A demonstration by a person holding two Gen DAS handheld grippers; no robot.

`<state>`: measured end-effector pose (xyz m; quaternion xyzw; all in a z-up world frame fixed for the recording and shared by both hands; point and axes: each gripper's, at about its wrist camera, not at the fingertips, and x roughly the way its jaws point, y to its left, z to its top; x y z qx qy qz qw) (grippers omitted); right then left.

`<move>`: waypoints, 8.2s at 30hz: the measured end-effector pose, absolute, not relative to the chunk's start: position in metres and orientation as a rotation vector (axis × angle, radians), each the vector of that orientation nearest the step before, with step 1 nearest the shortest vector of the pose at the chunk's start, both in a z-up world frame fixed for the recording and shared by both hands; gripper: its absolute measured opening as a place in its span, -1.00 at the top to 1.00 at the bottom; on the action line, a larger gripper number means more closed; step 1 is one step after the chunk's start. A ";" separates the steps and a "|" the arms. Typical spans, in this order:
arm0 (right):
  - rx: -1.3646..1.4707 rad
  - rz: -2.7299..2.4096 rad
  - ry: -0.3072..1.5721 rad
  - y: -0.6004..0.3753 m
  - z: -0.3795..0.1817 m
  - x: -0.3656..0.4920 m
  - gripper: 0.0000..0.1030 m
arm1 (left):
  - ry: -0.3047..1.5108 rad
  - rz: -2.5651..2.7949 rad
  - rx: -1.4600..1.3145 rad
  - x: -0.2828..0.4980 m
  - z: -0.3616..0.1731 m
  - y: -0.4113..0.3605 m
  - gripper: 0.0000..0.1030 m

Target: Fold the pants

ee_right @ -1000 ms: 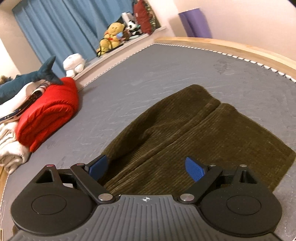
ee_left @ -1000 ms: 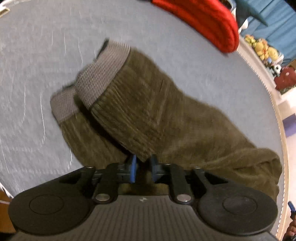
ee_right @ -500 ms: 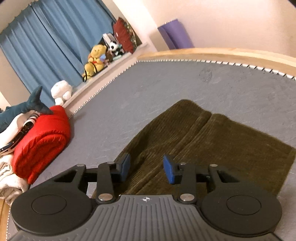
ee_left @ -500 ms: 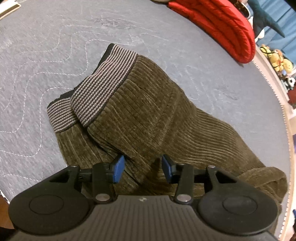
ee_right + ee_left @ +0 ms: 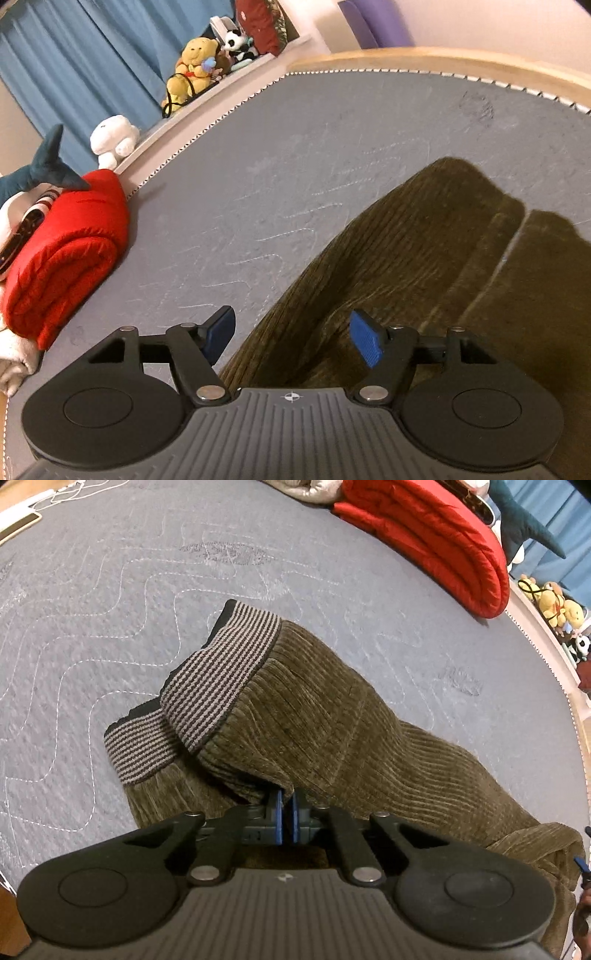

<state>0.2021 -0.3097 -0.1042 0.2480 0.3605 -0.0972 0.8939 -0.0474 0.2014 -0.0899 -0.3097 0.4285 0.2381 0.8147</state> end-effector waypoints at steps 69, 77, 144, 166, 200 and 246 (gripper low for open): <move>0.636 -0.683 0.589 -0.436 -0.036 0.001 0.86 | 0.858 0.449 -0.810 -0.060 -0.073 0.218 0.50; 0.679 -0.734 0.626 -0.486 -0.056 -0.011 0.55 | 0.837 0.451 -0.851 -0.064 -0.071 0.223 0.32; -0.593 0.768 0.805 -0.165 -0.082 -0.019 0.24 | 0.762 -0.581 0.404 -0.028 -0.117 -0.025 0.25; -0.655 0.965 0.804 -0.174 -0.037 -0.044 0.83 | 0.737 -0.786 0.355 -0.055 -0.066 0.003 0.84; 0.225 -0.299 0.974 -0.504 -0.019 0.006 -0.07 | 0.798 -0.018 0.001 0.020 -0.042 0.063 -0.26; 0.193 -0.346 0.919 -0.311 -0.037 0.125 0.98 | 0.783 0.020 -0.060 0.033 -0.051 0.073 0.40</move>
